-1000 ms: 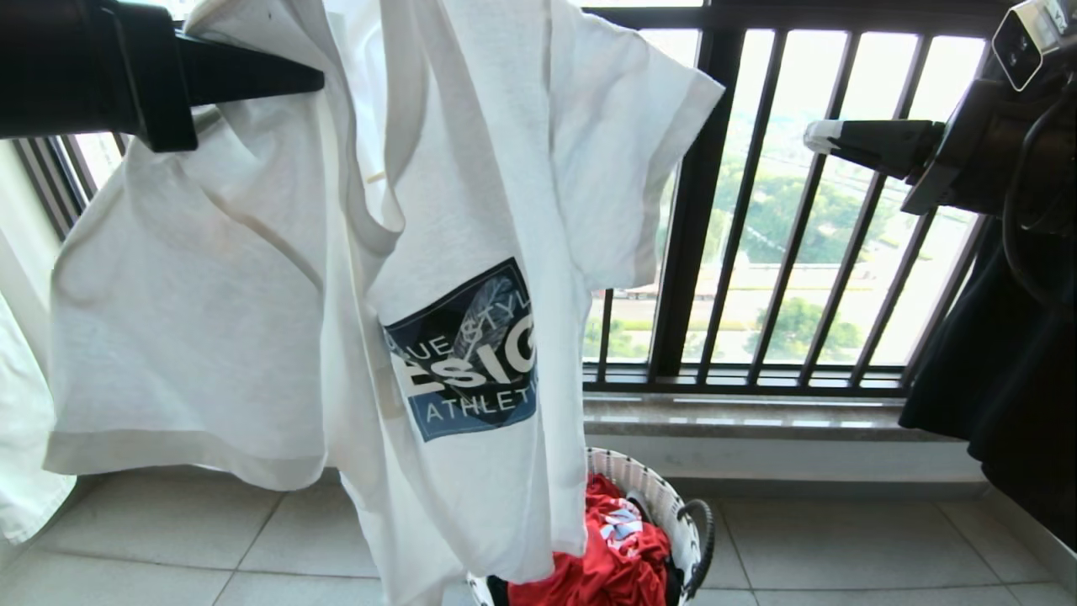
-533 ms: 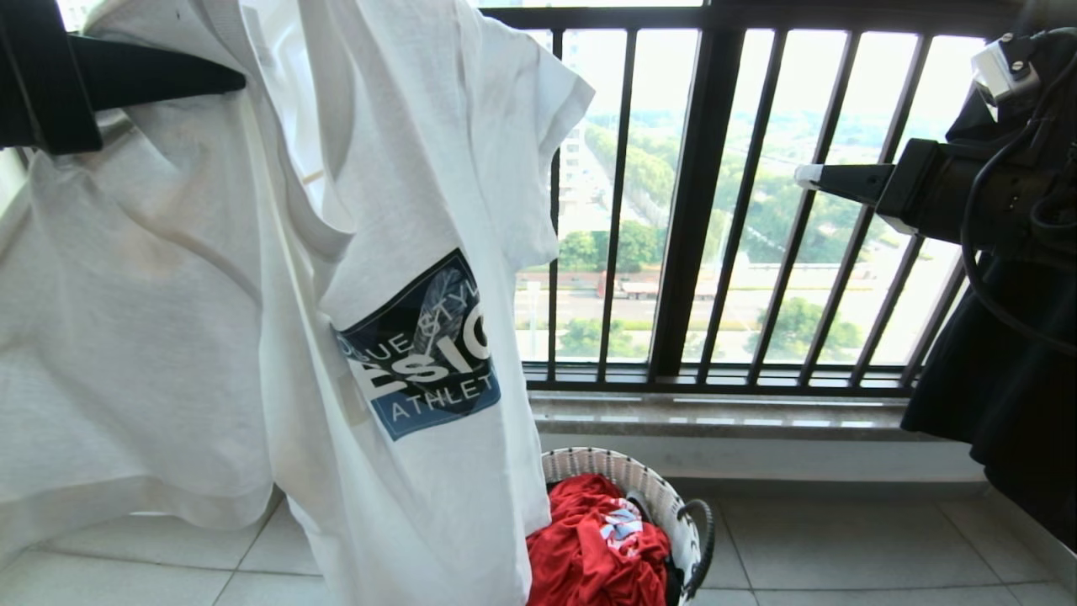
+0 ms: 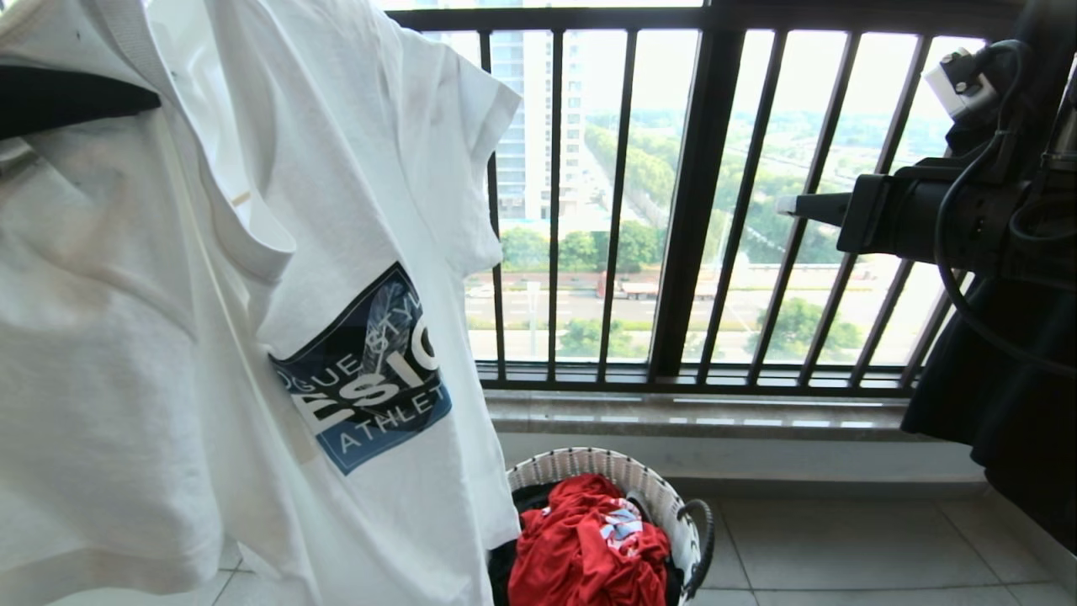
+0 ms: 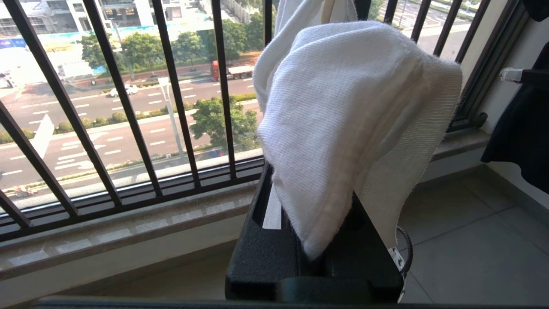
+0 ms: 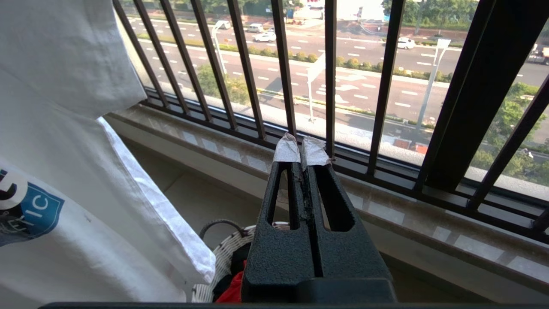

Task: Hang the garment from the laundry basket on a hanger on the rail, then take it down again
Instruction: Hang the clothes rack on the clothesline

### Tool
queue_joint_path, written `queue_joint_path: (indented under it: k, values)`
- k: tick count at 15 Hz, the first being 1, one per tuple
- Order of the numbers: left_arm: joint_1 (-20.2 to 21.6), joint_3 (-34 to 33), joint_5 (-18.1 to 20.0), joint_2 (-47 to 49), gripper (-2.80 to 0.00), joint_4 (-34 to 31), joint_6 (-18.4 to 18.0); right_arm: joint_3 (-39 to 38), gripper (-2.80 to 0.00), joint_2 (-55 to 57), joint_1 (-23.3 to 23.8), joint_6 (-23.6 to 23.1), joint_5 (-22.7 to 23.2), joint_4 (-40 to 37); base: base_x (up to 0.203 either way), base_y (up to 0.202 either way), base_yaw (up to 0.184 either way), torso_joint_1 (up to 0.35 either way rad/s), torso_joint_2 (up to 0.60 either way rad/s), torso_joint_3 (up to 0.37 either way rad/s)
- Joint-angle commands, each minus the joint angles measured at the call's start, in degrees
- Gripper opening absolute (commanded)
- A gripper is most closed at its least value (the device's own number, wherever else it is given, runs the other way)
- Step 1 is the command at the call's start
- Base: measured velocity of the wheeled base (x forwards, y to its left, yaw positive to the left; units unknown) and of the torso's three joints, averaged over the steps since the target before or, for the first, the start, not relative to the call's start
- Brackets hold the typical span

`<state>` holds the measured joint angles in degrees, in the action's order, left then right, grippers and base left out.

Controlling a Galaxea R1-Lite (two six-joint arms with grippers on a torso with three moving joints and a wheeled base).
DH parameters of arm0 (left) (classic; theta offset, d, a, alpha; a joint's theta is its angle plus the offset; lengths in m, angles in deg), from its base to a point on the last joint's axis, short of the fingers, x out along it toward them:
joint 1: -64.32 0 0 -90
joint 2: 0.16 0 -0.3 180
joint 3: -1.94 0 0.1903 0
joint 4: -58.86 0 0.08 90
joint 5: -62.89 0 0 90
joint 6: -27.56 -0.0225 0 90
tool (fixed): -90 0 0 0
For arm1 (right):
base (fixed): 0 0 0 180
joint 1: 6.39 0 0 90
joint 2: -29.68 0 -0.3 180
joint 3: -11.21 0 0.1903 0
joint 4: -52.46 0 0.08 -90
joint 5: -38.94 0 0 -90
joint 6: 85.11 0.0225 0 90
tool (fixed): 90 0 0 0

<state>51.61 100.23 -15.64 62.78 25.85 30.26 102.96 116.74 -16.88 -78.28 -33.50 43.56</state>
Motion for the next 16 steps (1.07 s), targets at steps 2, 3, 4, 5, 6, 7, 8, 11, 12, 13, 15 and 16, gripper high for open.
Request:
queue_joint_path:
  k: [2,3,4,5,6,7,8,11,12,13,15,16]
  values:
    - [0.84,-1.55,-0.13,-3.02,-2.80,-0.11,2.03,-0.28,-2.80,-0.51,-0.50,-3.28,-0.86,-1.15,0.000,0.000,0.000,0.000,0.00,0.000]
    - [0.84,-2.23,-0.13,-3.83,-2.80,-0.11,2.76,-0.26,-2.80,-0.50,-0.41,-3.72,-0.86,-1.19,0.000,0.000,0.000,0.000,0.00,0.000]
    - [0.84,-3.00,-0.13,-4.43,-2.80,-0.11,2.90,-0.35,-2.80,-0.50,-0.41,-3.76,-0.86,-1.19,0.000,0.000,0.000,0.000,0.00,0.000]
    - [0.84,-3.66,-0.13,-4.96,-2.80,-0.11,2.92,-0.42,-2.80,-0.50,-0.43,-3.76,-0.86,-1.16,0.000,0.000,0.000,0.000,0.00,0.000]
    - [0.84,-4.28,-0.22,-5.40,-2.80,-0.11,3.00,-0.44,-2.80,-0.50,-0.41,-3.76,-0.86,-1.19,0.000,0.000,0.000,0.000,0.00,0.000]
    - [0.84,-4.59,-0.22,-5.86,-2.80,-0.11,3.06,-0.44,-2.80,-0.59,-0.41,-3.67,-0.86,-1.10,0.000,0.000,0.000,0.000,0.00,0.000]
    - [0.84,-4.96,-0.22,-6.31,-2.80,-0.11,3.26,-0.51,-2.80,-0.67,-0.41,-3.73,-0.86,-1.10,0.000,0.000,0.000,0.000,0.00,0.000]
    - [0.84,-5.06,-0.22,-7.97,-2.80,-0.11,3.36,-0.77,-2.80,-1.65,-0.49,-3.76,-0.69,-1.02,0.000,0.000,0.000,0.000,0.00,0.000]
    - [0.84,-5.65,-0.29,-8.82,-2.80,-0.16,3.54,-0.79,-2.80,-1.90,-0.41,-3.76,-0.76,-1.01,0.000,0.000,0.000,0.000,0.00,0.000]
    - [0.84,-6.74,-0.64,-9.97,-2.80,-0.15,4.03,-1.03,-2.80,-1.90,-0.18,-3.61,-0.78,-1.03,0.000,0.000,0.000,0.000,0.00,0.000]
    - [0.84,-8.90,-1.40,-11.80,-2.80,-0.11,4.69,-1.84,-2.80,-1.90,-0.06,-3.74,-0.86,-0.92,0.000,0.000,0.000,0.000,0.00,0.000]
    - [0.84,-9.11,-2.10,-12.41,-2.80,-0.11,5.22,-2.02,-2.80,-1.99,-0.06,-3.76,-0.86,-0.92,0.000,0.000,0.000,0.007,-0.19,-0.178]
